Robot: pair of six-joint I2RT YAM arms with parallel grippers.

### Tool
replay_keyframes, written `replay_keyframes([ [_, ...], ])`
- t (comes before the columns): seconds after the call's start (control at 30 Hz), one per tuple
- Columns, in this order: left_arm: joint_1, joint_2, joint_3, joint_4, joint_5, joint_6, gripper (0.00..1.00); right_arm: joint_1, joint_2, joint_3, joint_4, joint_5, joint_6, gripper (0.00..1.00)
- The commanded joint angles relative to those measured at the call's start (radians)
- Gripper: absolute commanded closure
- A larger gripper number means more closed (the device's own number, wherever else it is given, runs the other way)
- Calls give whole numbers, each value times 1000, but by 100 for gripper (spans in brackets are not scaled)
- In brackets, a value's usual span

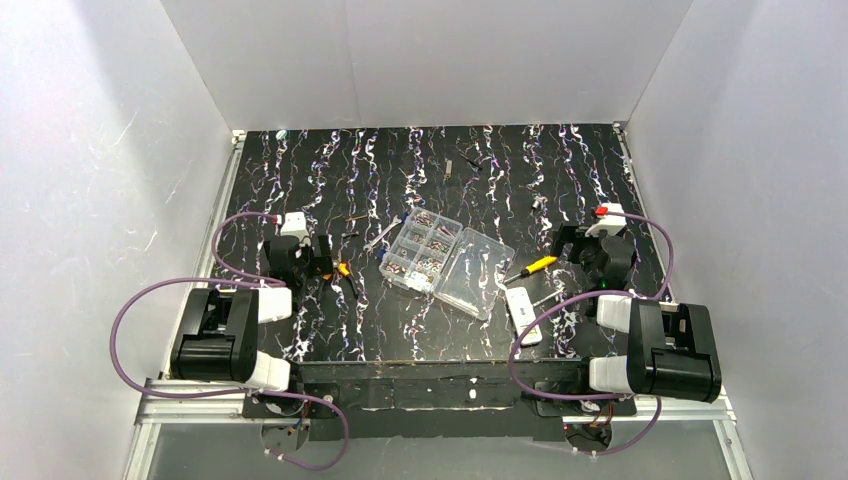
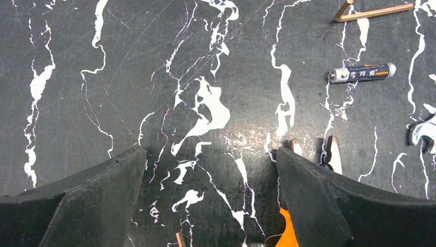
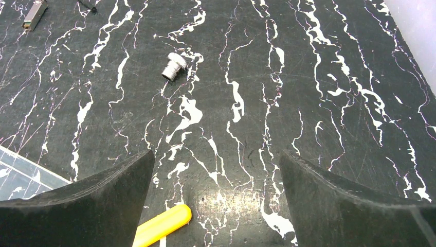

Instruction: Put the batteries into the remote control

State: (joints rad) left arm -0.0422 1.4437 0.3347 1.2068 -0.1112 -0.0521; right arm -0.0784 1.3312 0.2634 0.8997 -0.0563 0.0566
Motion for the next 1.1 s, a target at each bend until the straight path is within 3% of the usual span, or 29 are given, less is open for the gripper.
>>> replay_keyframes([
  [0.0,-3,38,-43,-194,9,41,0,-3,-5,13,48,-5,8,0],
  [0.6,-2,20,-44,-201,-25,37,1,-3,-6,13,46,-5,8,0],
  [0.73,-3,-116,60,-499,-154,2,0,-4,-38,27,12,-49,-13,0],
  [0.9,-2,-153,275,-918,-295,-81,0,-4,-129,152,-316,-35,36,0],
  [1.07,-2,-188,404,-1088,-321,-121,0,-3,-201,203,-435,-56,150,0],
])
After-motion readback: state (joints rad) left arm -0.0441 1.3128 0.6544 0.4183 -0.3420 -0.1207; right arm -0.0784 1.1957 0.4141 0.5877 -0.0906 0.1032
